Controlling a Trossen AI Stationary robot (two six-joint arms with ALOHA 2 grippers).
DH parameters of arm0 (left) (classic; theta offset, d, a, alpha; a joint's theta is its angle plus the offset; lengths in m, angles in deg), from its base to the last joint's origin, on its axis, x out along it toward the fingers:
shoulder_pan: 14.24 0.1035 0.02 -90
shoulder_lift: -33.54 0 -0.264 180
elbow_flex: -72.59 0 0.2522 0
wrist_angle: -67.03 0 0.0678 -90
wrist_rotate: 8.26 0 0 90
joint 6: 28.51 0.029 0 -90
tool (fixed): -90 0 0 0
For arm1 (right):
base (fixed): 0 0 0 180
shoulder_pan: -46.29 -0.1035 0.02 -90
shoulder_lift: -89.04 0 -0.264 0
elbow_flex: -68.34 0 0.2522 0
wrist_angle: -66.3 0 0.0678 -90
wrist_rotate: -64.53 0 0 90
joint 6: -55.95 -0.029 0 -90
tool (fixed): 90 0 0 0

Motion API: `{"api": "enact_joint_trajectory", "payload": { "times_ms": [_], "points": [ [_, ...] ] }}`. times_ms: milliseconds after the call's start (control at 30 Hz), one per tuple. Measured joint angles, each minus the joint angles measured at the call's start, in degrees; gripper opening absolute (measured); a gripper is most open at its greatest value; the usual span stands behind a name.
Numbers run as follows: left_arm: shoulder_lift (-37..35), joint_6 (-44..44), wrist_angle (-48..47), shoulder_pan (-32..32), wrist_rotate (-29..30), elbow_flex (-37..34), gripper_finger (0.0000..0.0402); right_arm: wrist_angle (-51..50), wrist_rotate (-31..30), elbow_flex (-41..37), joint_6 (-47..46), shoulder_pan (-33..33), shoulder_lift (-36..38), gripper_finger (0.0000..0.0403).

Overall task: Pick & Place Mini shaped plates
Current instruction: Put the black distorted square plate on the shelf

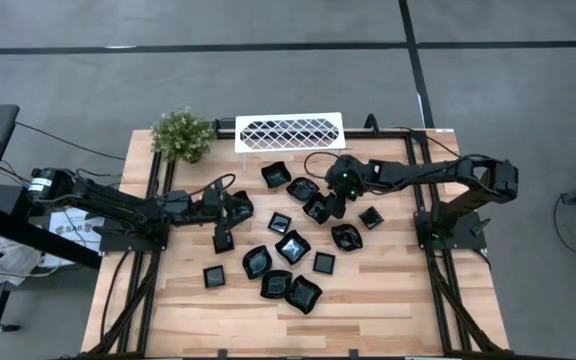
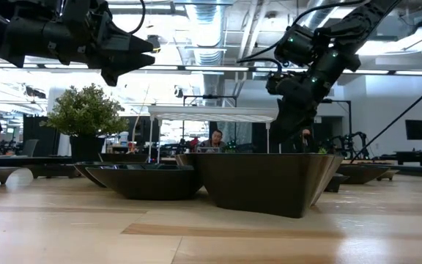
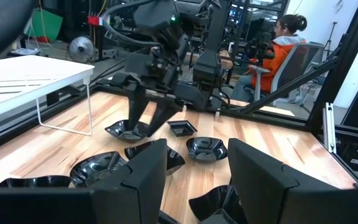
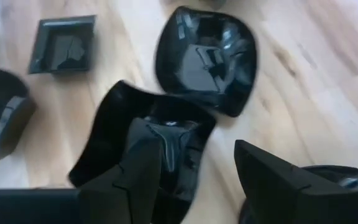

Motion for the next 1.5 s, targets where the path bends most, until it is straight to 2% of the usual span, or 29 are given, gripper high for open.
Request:
{"api": "enact_joint_trajectory", "payload": {
  "times_ms": [300, 900, 1067, 1300, 1500],
  "points": [
    [0.0, -0.02, 0.66, -0.01, 0.0, 0.0, 0.0172, 0.31, 3.86, 0.0, 0.11, 2.6, -0.02, 0.0198],
    [0.0, -0.02, 1.83, -0.01, 0.0, 0.0, 0.0172, 2.04, 4.05, -0.36, 1.84, 1.08, -0.07, 0.02],
    [0.0, -0.02, 1.92, -0.01, 0.0, 0.0, 0.0172, 3.64, 1.21, -1.44, 2.74, -0.15, -0.07, 0.0199],
    [0.0, -0.02, 2.0, 0.0, 0.0, 0.0, 0.0172, 4.91, 1.07, -2.32, 2.72, -0.09, -0.12, 0.0194],
    [0.0, -0.02, 2.03, -0.01, 0.0, 0.0, 0.0172, 7.69, 1.27, -2.24, 2.81, -0.48, -5.89, 0.0198]
  ]
}}
